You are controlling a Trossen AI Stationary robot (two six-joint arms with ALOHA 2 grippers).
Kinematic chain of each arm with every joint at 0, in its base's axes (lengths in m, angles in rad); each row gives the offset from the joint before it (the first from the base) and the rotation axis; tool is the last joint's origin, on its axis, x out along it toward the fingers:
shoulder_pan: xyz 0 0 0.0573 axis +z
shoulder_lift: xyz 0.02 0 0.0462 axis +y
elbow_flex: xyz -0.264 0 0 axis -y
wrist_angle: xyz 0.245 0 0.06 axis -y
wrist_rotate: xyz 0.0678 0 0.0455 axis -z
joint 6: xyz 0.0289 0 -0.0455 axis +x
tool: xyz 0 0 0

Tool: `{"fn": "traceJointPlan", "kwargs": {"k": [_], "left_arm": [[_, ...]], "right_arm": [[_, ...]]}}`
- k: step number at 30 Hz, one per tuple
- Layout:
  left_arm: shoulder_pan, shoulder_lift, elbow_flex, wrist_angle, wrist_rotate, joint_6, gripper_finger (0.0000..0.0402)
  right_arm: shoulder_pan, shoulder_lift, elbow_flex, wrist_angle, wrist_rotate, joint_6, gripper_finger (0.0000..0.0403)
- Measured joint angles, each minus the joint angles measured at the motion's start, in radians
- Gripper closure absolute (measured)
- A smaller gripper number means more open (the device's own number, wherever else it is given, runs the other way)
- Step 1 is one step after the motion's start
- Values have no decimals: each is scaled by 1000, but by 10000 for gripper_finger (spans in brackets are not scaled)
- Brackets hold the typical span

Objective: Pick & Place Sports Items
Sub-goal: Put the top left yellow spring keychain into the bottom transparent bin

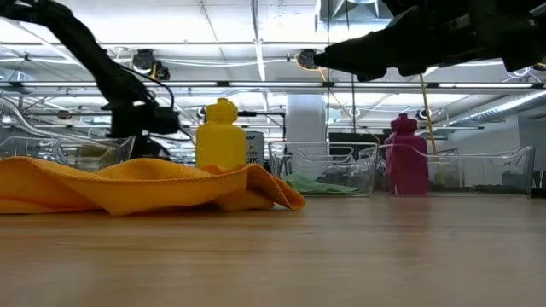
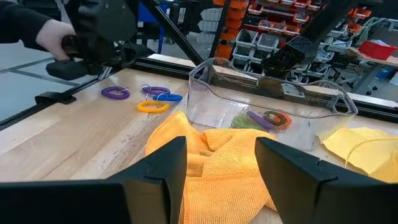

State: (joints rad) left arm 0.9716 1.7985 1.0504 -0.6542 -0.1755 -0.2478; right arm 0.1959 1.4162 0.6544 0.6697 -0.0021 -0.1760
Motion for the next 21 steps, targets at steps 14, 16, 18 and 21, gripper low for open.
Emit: {"fn": "traceJointPlan", "kwargs": {"k": [14, 16, 18, 21], "left_arm": [[18, 1, 7, -11, 22, -23, 307], [27, 1, 7, -24, 22, -24, 337], [37, 1, 8, -34, 28, -25, 368], [52, 0, 10, -49, 52, -25, 398]], "right_arm": [[0, 0, 0, 0, 0, 0, 268], [0, 0, 0, 0, 0, 0, 268], [0, 0, 0, 0, 0, 0, 268], [0, 0, 0, 0, 0, 0, 268]]}}
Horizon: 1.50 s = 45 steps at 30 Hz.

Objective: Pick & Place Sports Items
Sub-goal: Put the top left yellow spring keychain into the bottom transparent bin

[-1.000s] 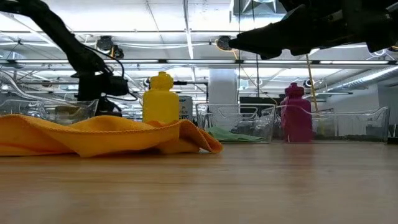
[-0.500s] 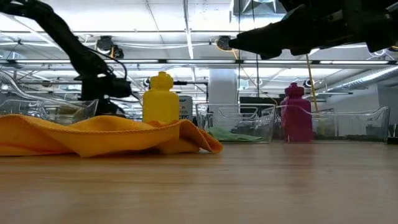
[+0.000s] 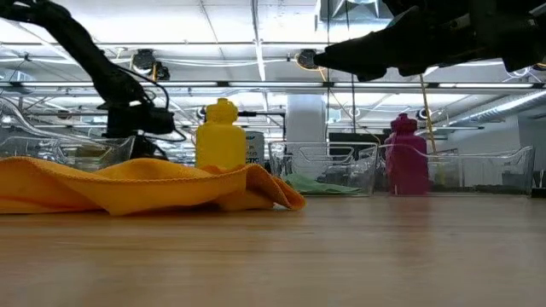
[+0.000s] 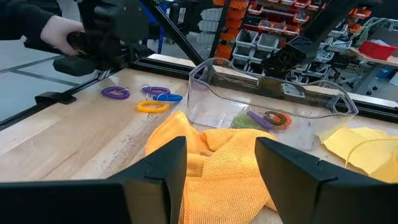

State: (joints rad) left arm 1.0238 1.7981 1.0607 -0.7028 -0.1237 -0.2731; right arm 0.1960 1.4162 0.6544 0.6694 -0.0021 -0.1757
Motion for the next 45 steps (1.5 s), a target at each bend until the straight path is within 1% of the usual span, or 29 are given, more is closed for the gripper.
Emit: {"fn": "traceJointPlan", "kwargs": {"k": [5, 8, 14, 21, 27, 33, 40, 43, 45], "left_arm": [[11, 0, 0, 4, 34, 19, 387], [10, 0, 0, 6, 34, 47, 399], [10, -10, -2, -5, 10, 69, 400], [0, -91, -4, -17, -7, 79, 400], [-19, -204, -4, -60, -6, 100, 400], [-61, -344, -4, -108, 5, 126, 401], [-154, -541, -4, -121, 138, 185, 401], [-215, -630, -4, -177, 175, 204, 401], [-264, -687, -4, -234, 177, 192, 401]], "right_arm": [[0, 0, 0, 0, 0, 0, 268], [0, 0, 0, 0, 0, 0, 268], [0, 0, 0, 0, 0, 0, 268], [0, 0, 0, 0, 0, 0, 268], [0, 0, 0, 0, 0, 0, 268], [0, 0, 0, 0, 0, 0, 268], [0, 0, 0, 0, 0, 1, 268], [0, 0, 0, 0, 0, 7, 268], [0, 0, 0, 0, 0, 7, 268]]}}
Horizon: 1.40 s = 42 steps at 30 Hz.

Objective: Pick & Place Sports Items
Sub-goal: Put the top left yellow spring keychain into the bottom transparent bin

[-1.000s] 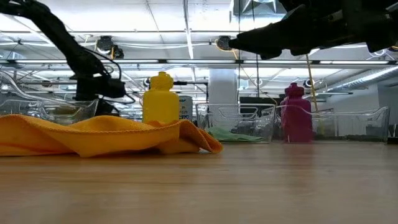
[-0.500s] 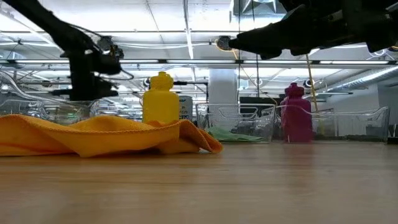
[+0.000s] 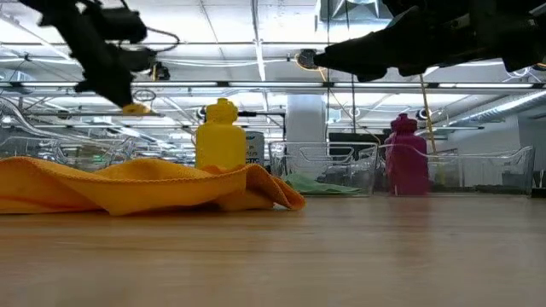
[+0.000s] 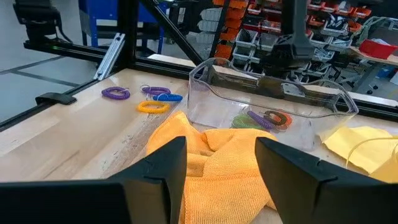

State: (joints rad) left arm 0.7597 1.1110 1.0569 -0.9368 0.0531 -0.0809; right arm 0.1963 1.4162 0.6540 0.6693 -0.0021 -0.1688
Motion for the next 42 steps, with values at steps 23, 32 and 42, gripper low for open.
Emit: {"fn": "traceJointPlan", "kwargs": {"k": [23, 32, 42], "left_arm": [[-916, -106, -133, -315, -204, -778, 401], [-1030, 107, -228, -291, -203, -970, 401], [-1040, 179, -229, -197, -190, -950, 375]], "right_arm": [[0, 0, 0, 0, 0, 19, 268], [0, 0, 0, -1, 0, 19, 268], [0, 0, 0, -2, 0, 19, 268]]}}
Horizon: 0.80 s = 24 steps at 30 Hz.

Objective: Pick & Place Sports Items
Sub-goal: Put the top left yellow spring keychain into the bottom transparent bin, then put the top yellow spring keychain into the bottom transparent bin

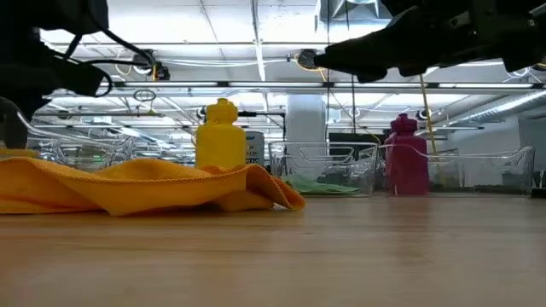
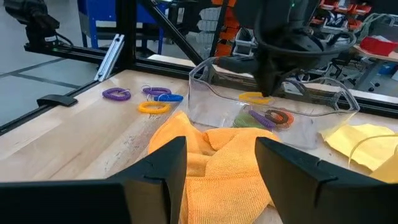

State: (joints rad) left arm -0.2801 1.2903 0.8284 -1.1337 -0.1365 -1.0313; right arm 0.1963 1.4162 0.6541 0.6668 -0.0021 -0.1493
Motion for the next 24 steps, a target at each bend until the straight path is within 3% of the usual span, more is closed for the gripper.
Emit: {"fn": "traceJointPlan", "kwargs": {"k": [8, 14, 24], "left_arm": [[7, -13, 0, 37, 10, 28, 311], [12, -14, 0, 40, 71, 87, 264], [11, -14, 105, 36, 76, 250, 238]], "right_arm": [[0, 0, 0, -14, 0, 0, 268], [0, 0, 0, -13, 0, 0, 268], [0, 0, 0, -13, 0, 0, 268]]}}
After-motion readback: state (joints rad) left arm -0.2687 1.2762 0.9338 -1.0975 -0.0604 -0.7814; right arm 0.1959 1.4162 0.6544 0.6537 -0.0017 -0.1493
